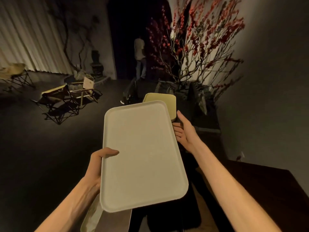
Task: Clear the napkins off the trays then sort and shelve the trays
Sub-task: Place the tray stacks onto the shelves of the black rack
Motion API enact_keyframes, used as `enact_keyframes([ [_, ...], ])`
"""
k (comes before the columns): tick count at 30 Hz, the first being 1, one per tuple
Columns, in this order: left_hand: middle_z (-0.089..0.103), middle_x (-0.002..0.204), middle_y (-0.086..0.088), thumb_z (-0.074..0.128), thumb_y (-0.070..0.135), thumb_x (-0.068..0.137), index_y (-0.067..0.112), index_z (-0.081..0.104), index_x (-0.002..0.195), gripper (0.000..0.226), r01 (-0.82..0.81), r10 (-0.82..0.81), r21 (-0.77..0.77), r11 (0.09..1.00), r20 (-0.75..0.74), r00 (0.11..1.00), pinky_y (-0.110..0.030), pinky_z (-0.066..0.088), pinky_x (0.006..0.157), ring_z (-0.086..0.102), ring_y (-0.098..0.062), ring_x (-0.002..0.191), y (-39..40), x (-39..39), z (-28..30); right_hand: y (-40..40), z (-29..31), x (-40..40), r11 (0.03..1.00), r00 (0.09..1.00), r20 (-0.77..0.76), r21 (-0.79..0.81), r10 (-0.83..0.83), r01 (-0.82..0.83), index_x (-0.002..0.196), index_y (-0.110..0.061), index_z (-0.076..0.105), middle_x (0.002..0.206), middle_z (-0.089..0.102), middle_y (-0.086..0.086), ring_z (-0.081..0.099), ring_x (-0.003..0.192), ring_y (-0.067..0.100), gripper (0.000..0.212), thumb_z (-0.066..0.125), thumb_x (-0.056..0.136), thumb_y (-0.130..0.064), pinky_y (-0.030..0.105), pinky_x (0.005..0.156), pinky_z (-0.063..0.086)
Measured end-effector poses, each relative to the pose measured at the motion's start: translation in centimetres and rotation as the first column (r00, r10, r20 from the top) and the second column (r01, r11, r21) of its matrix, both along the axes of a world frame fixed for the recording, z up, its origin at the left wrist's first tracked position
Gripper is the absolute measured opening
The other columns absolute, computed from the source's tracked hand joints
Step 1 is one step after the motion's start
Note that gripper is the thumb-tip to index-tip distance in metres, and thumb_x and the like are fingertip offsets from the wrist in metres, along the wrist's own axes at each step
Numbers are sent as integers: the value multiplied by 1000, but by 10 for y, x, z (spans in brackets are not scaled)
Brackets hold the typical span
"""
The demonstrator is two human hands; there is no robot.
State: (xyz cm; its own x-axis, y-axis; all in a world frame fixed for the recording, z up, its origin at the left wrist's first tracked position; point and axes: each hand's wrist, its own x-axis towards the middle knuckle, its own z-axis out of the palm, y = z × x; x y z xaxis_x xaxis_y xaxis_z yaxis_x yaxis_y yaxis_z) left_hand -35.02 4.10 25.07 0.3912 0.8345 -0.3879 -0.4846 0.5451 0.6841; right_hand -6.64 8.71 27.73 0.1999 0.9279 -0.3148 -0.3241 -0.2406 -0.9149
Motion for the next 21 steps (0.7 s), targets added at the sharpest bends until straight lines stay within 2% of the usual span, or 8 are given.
enact_keyframes([
  [2,69,95,-20,50,12,75,6,64,116,44,-13,13,26,1000,8,1000,-49,53,77,66,-39,76,2,-6,6,22,4,0,996,997,-13,-55,-72,71,134,5,50,128,59,29,59,116,45,95,79,68,-56,51,107,45],
  [4,69,99,-20,48,12,77,8,62,120,45,-19,19,37,999,16,1000,-51,53,78,67,-39,79,5,-12,12,36,2,-2,987,995,-20,-127,-100,97,122,6,57,113,65,25,67,98,37,66,77,78,-39,44,90,55],
  [6,68,106,-20,46,12,78,10,59,125,49,-27,26,41,999,25,999,-55,50,85,65,-41,87,8,-19,15,47,-4,-7,980,994,-3,-172,-106,104,119,4,58,108,67,23,68,93,33,54,76,82,-30,41,82,57],
  [9,64,118,-20,46,13,79,15,56,131,53,-26,25,31,999,42,999,-59,44,94,61,-43,99,11,-27,16,56,-11,-15,979,995,44,-181,-90,96,116,1,59,98,69,18,69,97,32,58,79,78,-39,44,90,57],
  [11,64,118,-20,45,13,80,16,55,131,53,-17,15,34,999,62,998,-59,46,91,63,-42,98,12,-31,15,61,-10,-19,978,995,74,-190,-70,83,117,-1,56,95,71,19,72,89,32,59,78,78,-40,45,84,60],
  [15,68,109,-21,43,12,82,15,57,127,47,2,-6,43,999,92,996,-55,54,82,68,-41,87,12,-31,16,68,-1,-22,980,989,79,-146,-123,133,125,1,49,90,73,26,74,81,36,39,59,91,-16,49,81,60],
  [18,70,104,-21,43,12,83,13,59,121,42,6,-10,43,999,94,996,-53,56,78,70,-40,82,12,-30,20,63,7,-16,979,976,101,-54,-193,199,119,4,50,87,72,21,75,71,33,32,55,91,-11,46,79,61],
  [21,69,105,-21,45,12,82,11,57,125,45,-1,-2,44,999,71,998,-54,53,83,68,-41,84,16,-31,24,55,22,-6,965,952,160,53,-263,257,115,7,56,86,72,14,75,66,28,28,53,91,-8,47,85,60],
])
